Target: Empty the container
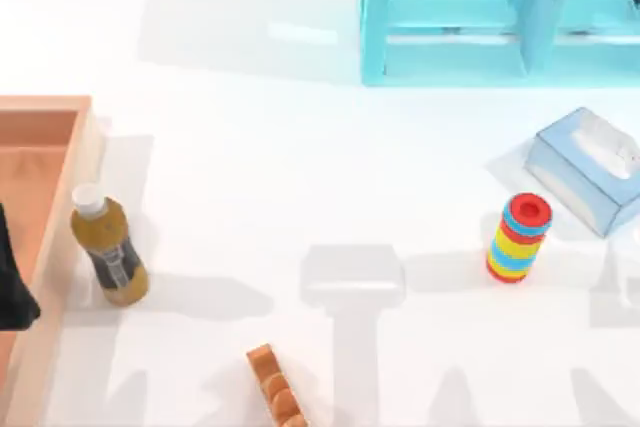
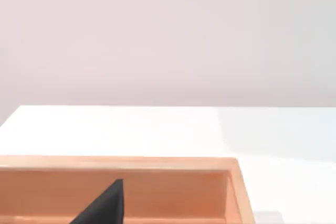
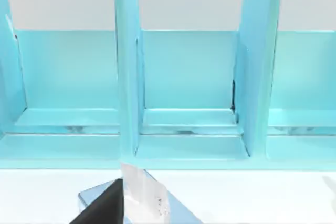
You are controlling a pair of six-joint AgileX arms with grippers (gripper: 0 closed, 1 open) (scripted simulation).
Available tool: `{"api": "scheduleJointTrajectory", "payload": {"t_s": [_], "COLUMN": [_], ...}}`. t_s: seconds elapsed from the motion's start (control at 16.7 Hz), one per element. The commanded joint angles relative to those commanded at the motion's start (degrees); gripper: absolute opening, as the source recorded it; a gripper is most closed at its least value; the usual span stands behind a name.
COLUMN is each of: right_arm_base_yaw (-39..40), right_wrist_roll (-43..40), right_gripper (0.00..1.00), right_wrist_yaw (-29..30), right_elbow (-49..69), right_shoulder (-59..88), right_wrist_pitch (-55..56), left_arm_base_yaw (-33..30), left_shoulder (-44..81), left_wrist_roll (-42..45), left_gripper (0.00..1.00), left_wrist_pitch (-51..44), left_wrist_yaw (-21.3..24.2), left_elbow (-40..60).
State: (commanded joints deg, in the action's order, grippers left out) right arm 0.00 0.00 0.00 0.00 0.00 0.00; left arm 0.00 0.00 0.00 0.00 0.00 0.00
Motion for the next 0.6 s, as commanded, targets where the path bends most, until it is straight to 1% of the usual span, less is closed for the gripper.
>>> {"api": "scheduleJointTrajectory", "payload": {"t_s": [0.18,0.3,0.42,0.6], "right_arm_base_yaw": [0.0,0.0,0.0,0.0], "right_wrist_roll": [0.0,0.0,0.0,0.0], "right_gripper": [1.0,1.0,1.0,1.0], "right_wrist_yaw": [0.0,0.0,0.0,0.0], "right_elbow": [0.0,0.0,0.0,0.0], "right_shoulder": [0.0,0.0,0.0,0.0], "right_wrist_pitch": [0.0,0.0,0.0,0.0], "left_arm_base_yaw": [0.2,1.2,2.7,5.7], "left_shoulder": [0.7,3.8,9.3,22.1], "left_wrist_roll": [0.2,1.1,2.7,5.8], "left_gripper": [1.0,1.0,1.0,1.0], "left_wrist_pitch": [-0.7,-3.6,-8.6,-18.9], "left_wrist_yaw": [0.0,-0.1,-0.2,-0.1], "left_elbow": [0.7,3.7,8.9,19.4]}}
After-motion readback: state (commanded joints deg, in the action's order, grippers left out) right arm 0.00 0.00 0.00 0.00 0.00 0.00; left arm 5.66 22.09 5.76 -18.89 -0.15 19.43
